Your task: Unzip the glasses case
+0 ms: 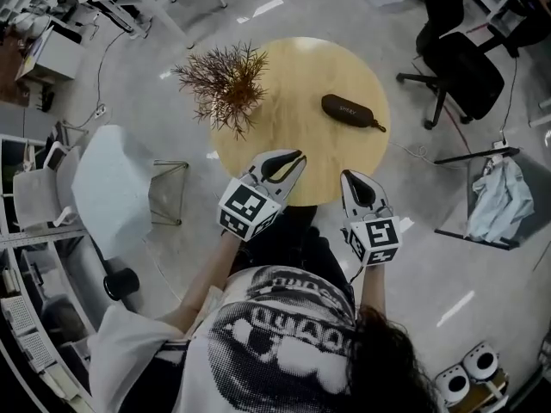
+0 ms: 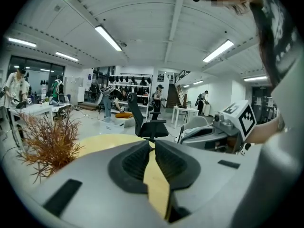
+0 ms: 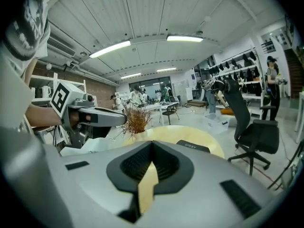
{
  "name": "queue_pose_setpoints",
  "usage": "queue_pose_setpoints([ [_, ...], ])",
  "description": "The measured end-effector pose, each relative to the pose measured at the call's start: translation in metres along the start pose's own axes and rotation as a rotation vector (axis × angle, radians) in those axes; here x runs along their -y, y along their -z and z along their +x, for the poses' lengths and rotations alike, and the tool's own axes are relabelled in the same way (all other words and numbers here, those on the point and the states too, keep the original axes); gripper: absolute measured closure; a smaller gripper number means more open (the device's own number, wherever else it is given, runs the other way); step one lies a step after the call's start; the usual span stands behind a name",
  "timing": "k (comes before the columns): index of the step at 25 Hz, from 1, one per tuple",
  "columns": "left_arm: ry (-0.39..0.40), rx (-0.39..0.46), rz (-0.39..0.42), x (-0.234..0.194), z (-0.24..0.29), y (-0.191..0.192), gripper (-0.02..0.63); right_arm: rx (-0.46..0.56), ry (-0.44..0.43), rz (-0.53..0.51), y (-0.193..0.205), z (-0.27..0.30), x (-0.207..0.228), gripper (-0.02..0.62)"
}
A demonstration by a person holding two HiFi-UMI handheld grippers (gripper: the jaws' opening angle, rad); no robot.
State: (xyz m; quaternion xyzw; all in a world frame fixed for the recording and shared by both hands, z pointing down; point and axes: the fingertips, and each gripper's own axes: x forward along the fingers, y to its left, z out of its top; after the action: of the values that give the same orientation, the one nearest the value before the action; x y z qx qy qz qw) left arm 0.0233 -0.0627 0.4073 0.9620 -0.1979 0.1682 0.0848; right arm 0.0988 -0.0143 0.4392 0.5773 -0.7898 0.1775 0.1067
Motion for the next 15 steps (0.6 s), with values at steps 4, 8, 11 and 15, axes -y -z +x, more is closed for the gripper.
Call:
queue_pose_setpoints([
  [4,0.03,-0.041,0.023,-0.03,0.029,0.016,0.574,-0.041,-0.022,-0.037,-0.002,0.037,0.022,0.595],
  [8,0.064,-0.087,0.06,-0.063,0.069,0.036,0.573,-0.127,-0.071,-0.106,0.005,0.077,0.052,0.55],
  [11,0.1,-0.13,0.081,-0.09,0.101,0.052,0.563,-0.215,-0.12,-0.183,0.013,0.109,0.077,0.511],
  [15,0.157,-0.23,0.151,-0.123,0.142,0.077,0.5,-0.358,-0.176,-0.303,0.028,0.15,0.109,0.466],
])
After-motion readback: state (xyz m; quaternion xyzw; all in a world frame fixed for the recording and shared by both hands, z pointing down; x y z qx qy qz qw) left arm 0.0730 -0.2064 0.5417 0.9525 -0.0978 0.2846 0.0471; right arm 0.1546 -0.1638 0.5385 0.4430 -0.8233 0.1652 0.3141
